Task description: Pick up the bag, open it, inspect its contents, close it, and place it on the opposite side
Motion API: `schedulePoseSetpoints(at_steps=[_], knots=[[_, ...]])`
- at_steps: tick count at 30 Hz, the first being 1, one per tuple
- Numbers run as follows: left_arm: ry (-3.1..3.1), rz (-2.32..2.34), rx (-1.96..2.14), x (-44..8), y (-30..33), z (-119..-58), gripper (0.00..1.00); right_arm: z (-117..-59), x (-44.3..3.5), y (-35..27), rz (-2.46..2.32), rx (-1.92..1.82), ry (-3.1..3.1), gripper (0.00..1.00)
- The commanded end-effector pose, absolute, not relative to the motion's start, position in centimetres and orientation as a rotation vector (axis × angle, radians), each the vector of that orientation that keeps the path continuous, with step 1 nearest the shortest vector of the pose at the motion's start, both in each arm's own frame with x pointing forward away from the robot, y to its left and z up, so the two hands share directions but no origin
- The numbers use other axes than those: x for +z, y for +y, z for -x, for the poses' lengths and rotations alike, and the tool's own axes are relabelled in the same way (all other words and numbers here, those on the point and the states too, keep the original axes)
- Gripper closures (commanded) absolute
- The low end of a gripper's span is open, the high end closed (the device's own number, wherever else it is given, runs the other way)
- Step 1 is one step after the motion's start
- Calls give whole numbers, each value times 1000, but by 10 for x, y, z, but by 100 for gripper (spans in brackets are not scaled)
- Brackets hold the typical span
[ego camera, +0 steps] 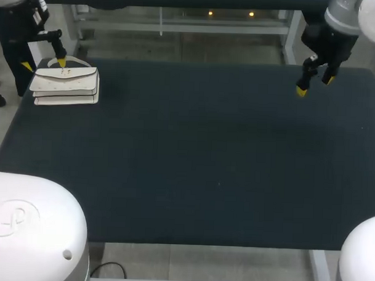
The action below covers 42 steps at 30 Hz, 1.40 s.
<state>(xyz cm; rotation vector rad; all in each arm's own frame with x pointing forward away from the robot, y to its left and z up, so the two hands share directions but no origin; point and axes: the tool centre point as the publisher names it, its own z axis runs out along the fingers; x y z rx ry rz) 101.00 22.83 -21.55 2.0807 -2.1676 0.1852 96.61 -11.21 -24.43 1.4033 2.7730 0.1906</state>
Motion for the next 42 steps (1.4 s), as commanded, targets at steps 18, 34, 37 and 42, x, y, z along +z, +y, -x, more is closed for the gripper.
schedulePoseSetpoints(at_steps=[18,34,37,42], knots=[[-2015,-2110,304,-232,277,-1011,0,-955,-291,-93,-673,650,2896,0],[-2000,-2052,394,-241,284,-1025,0,-950,-322,-54,-142,680,2947,0],[-1998,-2045,399,-241,289,-1030,0,-964,-330,-52,-85,713,2961,0],[-1990,-2064,399,-242,293,-1034,0,-980,-337,-53,-70,749,2968,0]])
